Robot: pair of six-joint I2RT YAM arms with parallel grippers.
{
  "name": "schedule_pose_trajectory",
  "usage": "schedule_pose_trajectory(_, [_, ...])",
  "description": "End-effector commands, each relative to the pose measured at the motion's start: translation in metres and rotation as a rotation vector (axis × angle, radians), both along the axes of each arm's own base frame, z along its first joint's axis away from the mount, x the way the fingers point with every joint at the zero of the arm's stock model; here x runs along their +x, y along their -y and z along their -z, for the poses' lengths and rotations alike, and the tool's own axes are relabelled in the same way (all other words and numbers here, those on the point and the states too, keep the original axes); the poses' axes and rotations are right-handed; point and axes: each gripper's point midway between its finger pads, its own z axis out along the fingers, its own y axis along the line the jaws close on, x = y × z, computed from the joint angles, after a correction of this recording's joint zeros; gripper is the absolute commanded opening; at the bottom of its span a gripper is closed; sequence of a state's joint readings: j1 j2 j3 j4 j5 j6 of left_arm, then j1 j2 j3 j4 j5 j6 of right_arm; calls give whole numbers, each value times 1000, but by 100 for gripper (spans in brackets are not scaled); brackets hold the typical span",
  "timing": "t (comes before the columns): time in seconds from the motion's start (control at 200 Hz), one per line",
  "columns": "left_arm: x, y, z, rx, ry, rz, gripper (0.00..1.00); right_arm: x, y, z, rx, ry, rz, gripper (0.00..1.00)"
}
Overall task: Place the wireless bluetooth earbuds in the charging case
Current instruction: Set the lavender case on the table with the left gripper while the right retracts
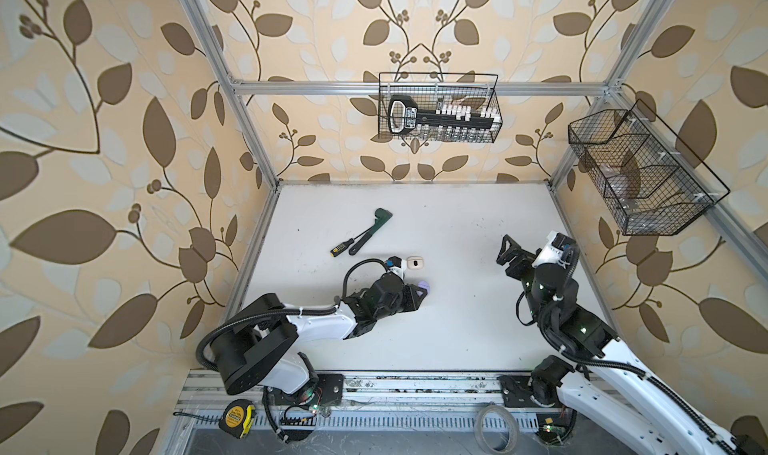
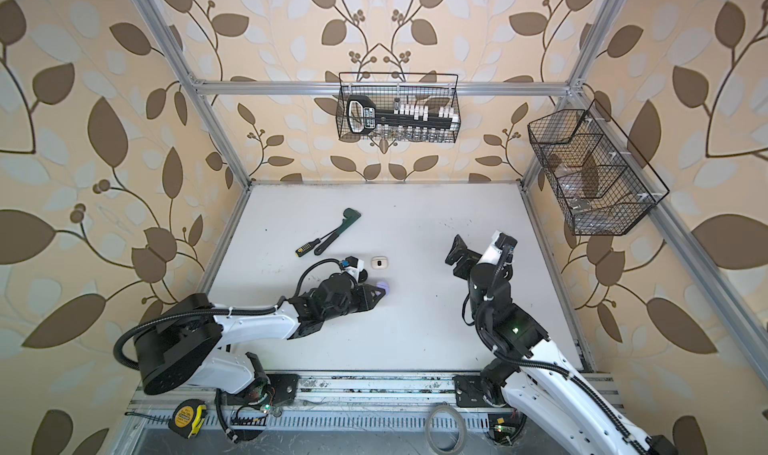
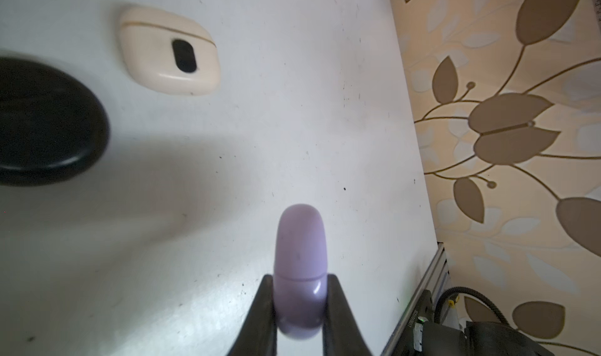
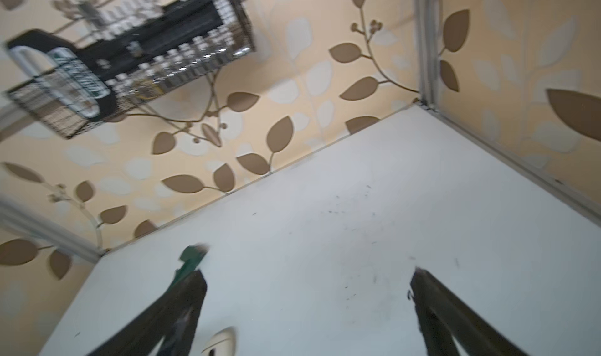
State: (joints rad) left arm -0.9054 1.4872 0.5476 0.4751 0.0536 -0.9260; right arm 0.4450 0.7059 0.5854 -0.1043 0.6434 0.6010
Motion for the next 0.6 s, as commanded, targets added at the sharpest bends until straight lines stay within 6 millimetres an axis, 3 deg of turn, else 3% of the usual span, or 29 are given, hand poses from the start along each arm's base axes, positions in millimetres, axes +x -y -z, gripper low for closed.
schedule_pose_trajectory(0.0, [6, 15, 13, -1, -57, -67, 0, 19, 12, 18, 19, -8, 3, 100])
schedule_pose_trajectory(0.095, [5, 28, 35, 5, -99, -70, 0, 22, 36, 25, -87, -4, 90, 100])
schedule_pose_trajectory(0.195, [6, 30, 55, 44, -109, -108, 0, 17, 49, 30, -242, 10, 136, 100])
schedule_pose_trajectory(0.34, [3, 31, 75, 116, -117, -111, 0, 13, 60, 56, -339, -40, 163, 100])
schedule_pose_trajectory(0.385, [2, 31, 79, 123, -122, -109, 13, 10, 65, 67, -359, -49, 184, 100])
schedule_pose_trajectory(0.455, [1, 24, 85, 139, -122, -127, 45, 8, 70, 78, -398, -50, 198, 100])
schedule_pose_trajectory(0.595, [5, 7, 86, 224, -105, -170, 86, 10, 76, 95, -457, -99, 225, 100])
